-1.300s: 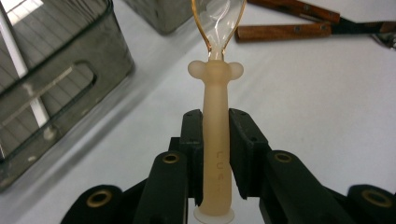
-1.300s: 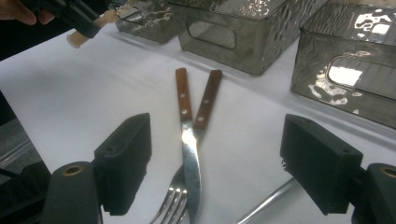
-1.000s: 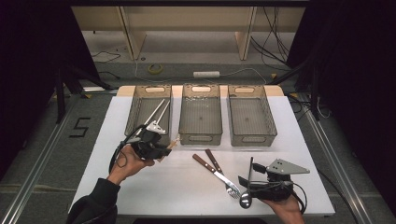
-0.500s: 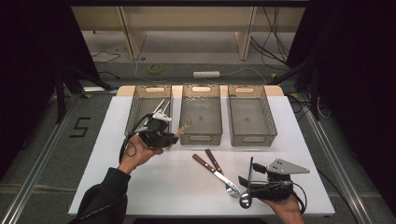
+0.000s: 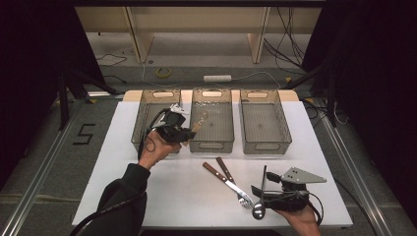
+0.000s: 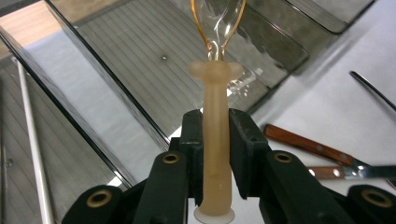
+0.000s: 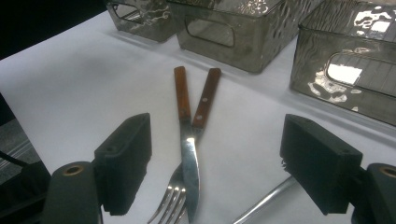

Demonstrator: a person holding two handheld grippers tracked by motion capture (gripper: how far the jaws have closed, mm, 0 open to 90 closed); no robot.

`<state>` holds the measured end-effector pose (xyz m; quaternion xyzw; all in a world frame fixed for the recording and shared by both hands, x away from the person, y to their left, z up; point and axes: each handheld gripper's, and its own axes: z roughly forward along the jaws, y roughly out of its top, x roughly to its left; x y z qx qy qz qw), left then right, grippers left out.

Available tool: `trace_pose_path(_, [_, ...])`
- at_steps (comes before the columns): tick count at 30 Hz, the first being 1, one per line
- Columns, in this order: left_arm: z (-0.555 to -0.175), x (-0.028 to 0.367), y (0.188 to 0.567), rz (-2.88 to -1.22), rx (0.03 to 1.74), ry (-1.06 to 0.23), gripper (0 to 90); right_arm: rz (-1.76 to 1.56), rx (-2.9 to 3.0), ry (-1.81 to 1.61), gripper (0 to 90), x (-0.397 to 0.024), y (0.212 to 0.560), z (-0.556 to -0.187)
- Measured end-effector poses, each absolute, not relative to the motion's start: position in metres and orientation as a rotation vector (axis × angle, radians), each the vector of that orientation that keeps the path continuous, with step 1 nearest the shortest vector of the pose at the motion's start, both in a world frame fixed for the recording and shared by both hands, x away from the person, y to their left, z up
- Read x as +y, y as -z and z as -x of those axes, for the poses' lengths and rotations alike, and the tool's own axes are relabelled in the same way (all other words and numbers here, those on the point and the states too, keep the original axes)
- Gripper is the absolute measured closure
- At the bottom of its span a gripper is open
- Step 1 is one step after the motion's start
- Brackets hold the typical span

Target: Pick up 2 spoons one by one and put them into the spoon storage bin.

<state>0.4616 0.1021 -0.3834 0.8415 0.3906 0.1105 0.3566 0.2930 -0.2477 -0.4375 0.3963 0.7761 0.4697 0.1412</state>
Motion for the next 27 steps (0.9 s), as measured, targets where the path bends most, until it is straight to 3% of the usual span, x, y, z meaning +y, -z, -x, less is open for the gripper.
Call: trace_pose_path(27, [-0.504, 0.077, 0.388, -2.089, 1.092, -0.296, 76.0, -1.145, 2.242, -1.362, 26.0, -0.249, 0.438, -0.294])
